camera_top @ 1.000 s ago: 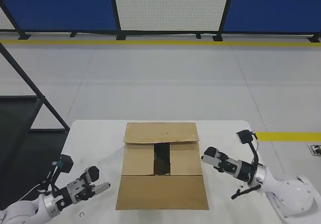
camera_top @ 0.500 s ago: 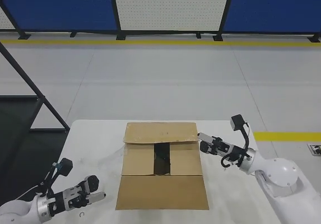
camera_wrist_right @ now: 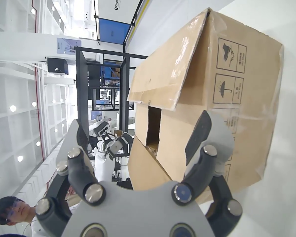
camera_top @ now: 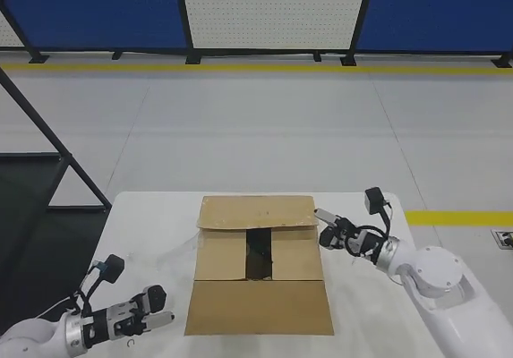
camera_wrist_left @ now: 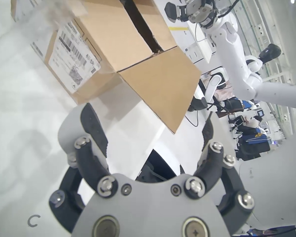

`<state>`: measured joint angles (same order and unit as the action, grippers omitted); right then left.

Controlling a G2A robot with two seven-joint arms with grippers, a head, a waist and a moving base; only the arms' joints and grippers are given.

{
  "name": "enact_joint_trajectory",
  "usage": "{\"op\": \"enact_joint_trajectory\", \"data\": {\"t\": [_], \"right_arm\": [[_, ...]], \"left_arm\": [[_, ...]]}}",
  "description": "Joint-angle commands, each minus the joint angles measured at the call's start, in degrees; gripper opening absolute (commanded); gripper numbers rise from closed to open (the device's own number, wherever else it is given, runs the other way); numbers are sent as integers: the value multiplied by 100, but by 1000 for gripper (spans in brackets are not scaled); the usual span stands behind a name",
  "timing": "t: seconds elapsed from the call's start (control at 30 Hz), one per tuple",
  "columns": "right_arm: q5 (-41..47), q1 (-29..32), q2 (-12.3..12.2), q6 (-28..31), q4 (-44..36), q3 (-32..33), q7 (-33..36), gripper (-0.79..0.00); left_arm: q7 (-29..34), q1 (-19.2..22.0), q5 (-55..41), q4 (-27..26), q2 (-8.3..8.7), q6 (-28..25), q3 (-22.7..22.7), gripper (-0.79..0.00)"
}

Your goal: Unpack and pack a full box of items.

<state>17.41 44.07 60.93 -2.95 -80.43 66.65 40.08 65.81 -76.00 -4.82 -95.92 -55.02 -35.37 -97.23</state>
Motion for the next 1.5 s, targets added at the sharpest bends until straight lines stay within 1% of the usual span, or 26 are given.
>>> {"op": "enact_joint_trajectory", "data": {"t": [0.0,0.2,0.3,0.4,0.53,0.67,0.7,0.73,0.8,0.83,0.87,0.9,1.13,1.47], "right_arm": [[83,-118,40,8,153,-90,-22,0],[128,-441,151,-32,535,-347,-79,0],[156,-527,189,46,647,-399,-93,0],[149,-541,201,123,690,-392,-90,0],[100,-516,206,161,693,-361,-88,0],[94,-472,210,193,668,-314,-112,0],[90,-460,211,201,659,-305,-114,0],[89,-447,213,207,647,-294,-122,0],[80,-422,214,217,622,-273,-126,0],[81,-407,214,233,610,-255,-134,0],[82,-390,213,244,603,-237,-140,0],[84,-374,212,254,593,-216,-144,0],[76,-252,205,294,533,-101,-159,0],[68,-181,210,284,484,-1,-136,0]], "left_arm": [[10,12,-47,30,13,-2,41,0],[231,25,-282,79,62,-27,133,0],[333,30,-520,114,79,54,223,0],[450,97,-524,173,99,207,311,0],[512,214,-512,239,109,412,536,0],[577,382,-670,377,104,794,812,0],[608,437,-761,419,99,877,900,-15],[681,496,-877,474,94,952,988,-126],[745,632,-1035,628,88,1081,1110,-416],[782,689,-1123,690,82,1110,1174,-622],[838,739,-1241,755,77,1139,1236,-717],[889,788,-1360,825,73,1177,1283,-785],[1017,982,-1536,1040,71,1153,1482,-785],[1188,984,-1761,1062,104,1124,1534,-785]]}}
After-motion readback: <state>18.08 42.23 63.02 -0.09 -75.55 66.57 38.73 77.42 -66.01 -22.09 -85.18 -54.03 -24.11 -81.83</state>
